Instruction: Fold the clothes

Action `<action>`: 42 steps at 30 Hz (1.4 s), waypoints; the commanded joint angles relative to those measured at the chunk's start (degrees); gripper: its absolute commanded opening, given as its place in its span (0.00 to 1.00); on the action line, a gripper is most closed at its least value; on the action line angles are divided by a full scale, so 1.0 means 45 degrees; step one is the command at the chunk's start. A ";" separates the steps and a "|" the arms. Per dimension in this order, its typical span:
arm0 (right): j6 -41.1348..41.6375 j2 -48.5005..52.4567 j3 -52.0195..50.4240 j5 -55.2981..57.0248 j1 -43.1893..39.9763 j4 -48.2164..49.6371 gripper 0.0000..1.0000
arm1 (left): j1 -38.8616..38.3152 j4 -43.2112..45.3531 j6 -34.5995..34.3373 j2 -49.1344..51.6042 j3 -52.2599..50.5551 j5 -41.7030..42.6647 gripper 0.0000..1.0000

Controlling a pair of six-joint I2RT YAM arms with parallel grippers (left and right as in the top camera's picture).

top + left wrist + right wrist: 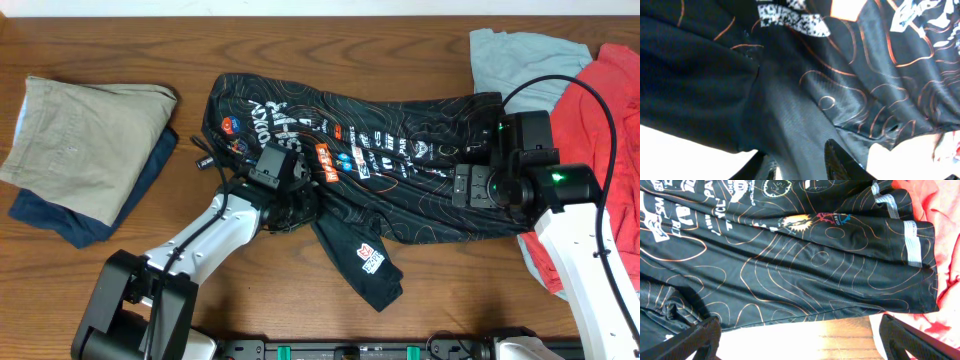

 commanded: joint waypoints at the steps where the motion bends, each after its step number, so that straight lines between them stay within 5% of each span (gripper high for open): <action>1: 0.0131 -0.0073 0.0024 0.0131 -0.0087 -0.0010 0.99 | -0.0015 -0.0107 0.0219 -0.0049 0.0257 -0.0170 0.33; 5: 0.0131 -0.0073 0.0024 0.0131 -0.0087 -0.0010 0.99 | -0.0015 -0.0767 0.0209 -0.0024 0.0253 -0.1287 0.32; 9: 0.0131 -0.0073 0.0024 0.0131 -0.0087 -0.0024 0.99 | -0.0015 -0.1549 0.0214 -0.0024 0.0228 -0.1749 0.15; 15: 0.0131 -0.0073 0.0024 0.0126 -0.0087 -0.0024 0.99 | -0.0015 -0.2064 0.0214 -0.0024 -0.0146 -0.1943 0.06; 25: 0.0131 -0.0073 0.0024 0.0136 -0.0087 -0.0204 0.99 | 0.0316 -0.2880 0.0398 -0.0029 -0.0253 -0.2011 0.06; 33: 0.0126 -0.0073 0.0024 0.0136 -0.0087 -0.0199 0.99 | 0.2851 -0.5722 0.0860 -0.0544 -0.0223 -0.4299 0.06; 36: 0.0126 -0.0073 0.0024 0.0136 -0.0087 -0.0189 0.99 | 0.3827 -0.6037 0.1831 -0.0976 -0.0189 -0.2934 0.17; 42: 0.0131 -0.0073 0.0024 0.0136 -0.0087 -0.0180 0.99 | 0.3842 -0.5484 0.2511 -0.2220 0.0019 -0.0291 0.22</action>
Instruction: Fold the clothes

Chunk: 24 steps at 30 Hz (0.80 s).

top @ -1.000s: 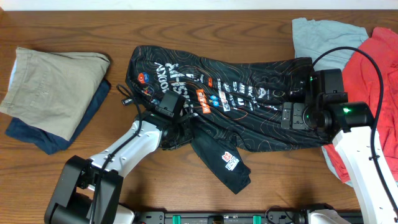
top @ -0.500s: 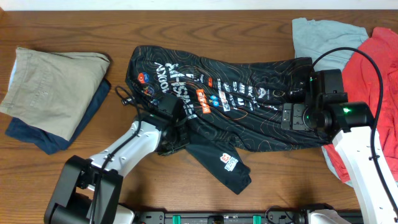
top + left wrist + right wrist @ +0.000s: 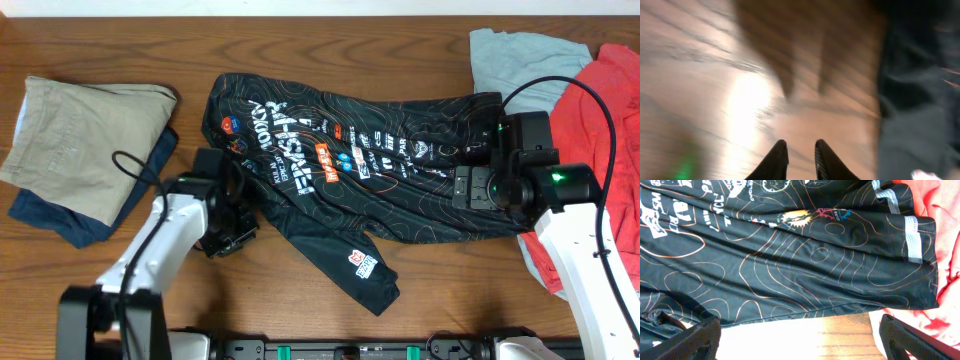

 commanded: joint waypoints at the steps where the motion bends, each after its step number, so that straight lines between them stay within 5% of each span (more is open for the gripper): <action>1: 0.0131 -0.0073 0.0024 0.0121 -0.0083 0.0005 0.99 | -0.0384 0.0534 0.0636 -0.0835 0.0194 0.1326 0.22; 10: 0.0131 -0.0073 0.0024 0.0121 -0.0083 -0.0010 0.99 | -0.2997 0.2526 -0.0981 -0.0194 0.0189 0.0262 0.46; 24: 0.0131 -0.0073 0.0024 -0.0112 -0.0078 -0.0068 0.99 | -0.4551 0.5309 -0.1967 0.3453 0.0189 -0.0204 0.50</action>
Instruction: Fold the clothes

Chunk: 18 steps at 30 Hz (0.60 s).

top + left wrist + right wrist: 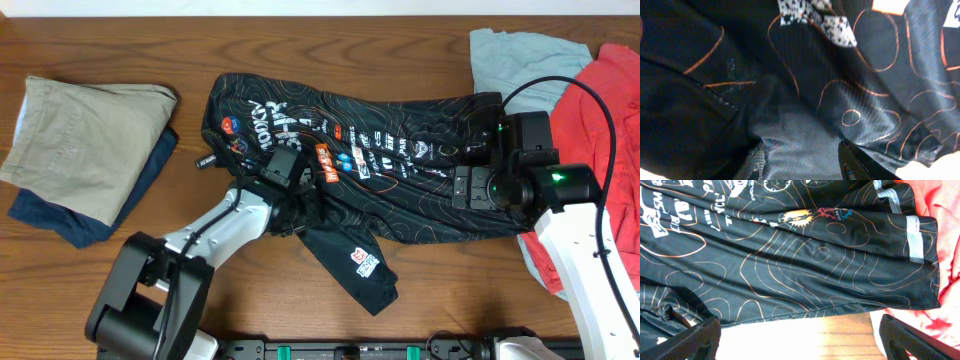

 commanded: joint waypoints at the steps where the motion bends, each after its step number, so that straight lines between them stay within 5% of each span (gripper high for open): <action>1: 0.0131 -0.0073 0.0024 -0.0049 -0.0087 -0.0058 0.99 | -0.0063 -0.0214 -0.0228 0.0801 -0.0287 -0.0699 0.50; 10: 0.0131 -0.0073 0.0024 -0.0049 -0.0087 -0.0049 0.99 | 0.0117 -0.2312 -0.0219 0.0801 -0.0287 -0.1137 0.07; 18: 0.0131 -0.0073 0.0024 -0.0044 -0.0087 -0.0053 0.99 | 0.0593 -0.3876 0.0136 0.0073 -0.0282 -0.1132 0.06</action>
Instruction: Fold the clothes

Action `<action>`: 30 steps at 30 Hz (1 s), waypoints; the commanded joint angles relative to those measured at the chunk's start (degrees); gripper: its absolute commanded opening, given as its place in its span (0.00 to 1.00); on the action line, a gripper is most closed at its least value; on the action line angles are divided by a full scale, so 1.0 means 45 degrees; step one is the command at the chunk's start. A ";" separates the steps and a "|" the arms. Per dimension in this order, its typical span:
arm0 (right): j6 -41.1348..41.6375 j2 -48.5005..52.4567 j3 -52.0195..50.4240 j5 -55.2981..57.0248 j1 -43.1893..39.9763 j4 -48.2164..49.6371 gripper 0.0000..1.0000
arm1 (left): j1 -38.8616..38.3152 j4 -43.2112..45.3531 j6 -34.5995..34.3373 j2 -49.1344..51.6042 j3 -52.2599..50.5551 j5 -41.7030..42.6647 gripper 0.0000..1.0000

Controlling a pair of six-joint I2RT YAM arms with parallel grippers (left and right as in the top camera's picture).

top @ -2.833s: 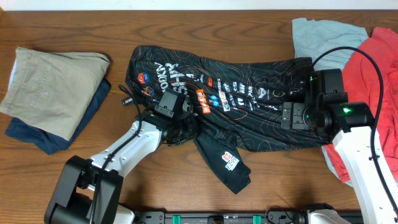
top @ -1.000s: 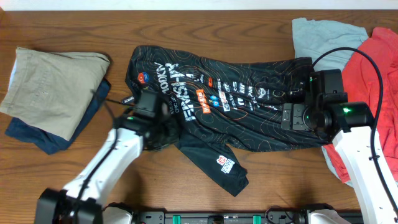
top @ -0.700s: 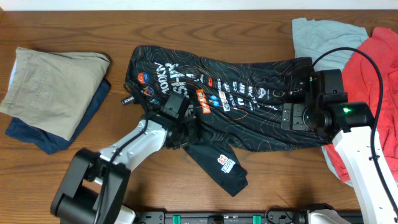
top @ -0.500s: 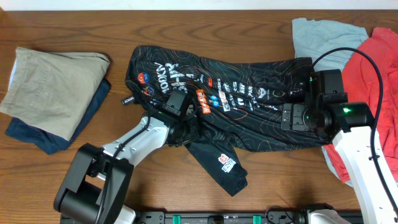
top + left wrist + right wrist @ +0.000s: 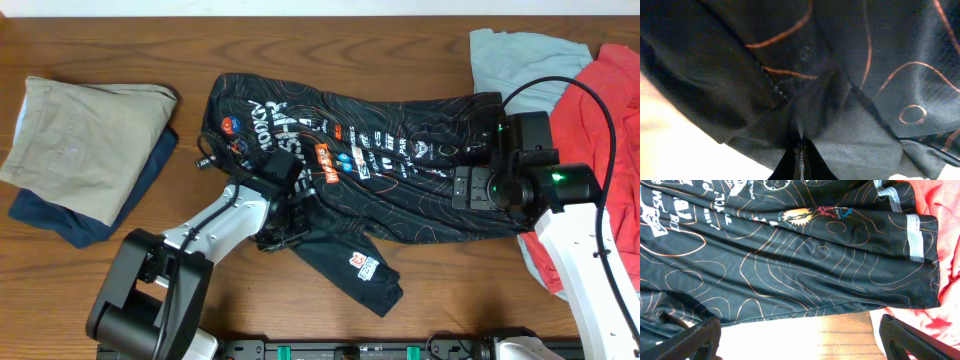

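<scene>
A black cycling jersey with orange contour lines and white logos lies spread across the middle of the table, one sleeve trailing toward the front edge. My left gripper sits at the jersey's lower edge by that sleeve. In the left wrist view its fingertips are pressed together on a fold of the black fabric. My right gripper hangs wide open above the jersey's right hem, with bare wood between its fingers.
A folded khaki garment on a navy one lies at the left. A light blue shirt and a red garment are heaped at the right, the red one next to my right arm.
The left gripper, open on the jersey near the sleeve seam, has shut on the fabric there. It sits slightly nearer the front edge. The right arm has not moved.
The left gripper stood partly open on the jersey's lower edge. Then it was off to the left over bare wood, fingers nearly together. It was back on the jersey and open, and now it pinches the fabric. The right gripper stayed open over the right hem.
</scene>
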 commanded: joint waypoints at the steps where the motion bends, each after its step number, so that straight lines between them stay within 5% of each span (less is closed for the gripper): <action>1: 0.0131 -0.0073 0.0024 -0.0044 -0.0087 0.0000 0.99 | 0.0330 -0.0685 0.0330 -0.0243 -0.0486 -0.0787 0.06; 12: 0.0131 -0.0073 0.0024 -0.0044 -0.0087 0.0010 0.99 | 0.0510 -0.1860 -0.0330 -0.3366 -0.0486 -0.1613 0.06; 13: 0.0131 -0.0073 0.0024 -0.0044 -0.0087 0.0024 0.99 | 0.0413 -0.1515 -0.0364 -0.3415 -0.0486 -0.1520 0.10; 15: 0.0136 -0.0073 0.0024 -0.0049 -0.0087 0.0053 0.99 | 0.0165 -0.0821 -0.0393 -0.3371 -0.0486 -0.1384 0.35; 17: 0.0136 -0.0073 0.0024 -0.0049 -0.0087 0.0044 0.99 | -0.0141 -0.0301 -0.0724 -0.3206 -0.0486 -0.1394 0.45; 30: 0.0131 -0.0073 0.0024 -0.0049 -0.0083 -0.0102 0.99 | -0.1049 0.1467 -0.1943 -0.0670 -0.0486 -0.1496 0.45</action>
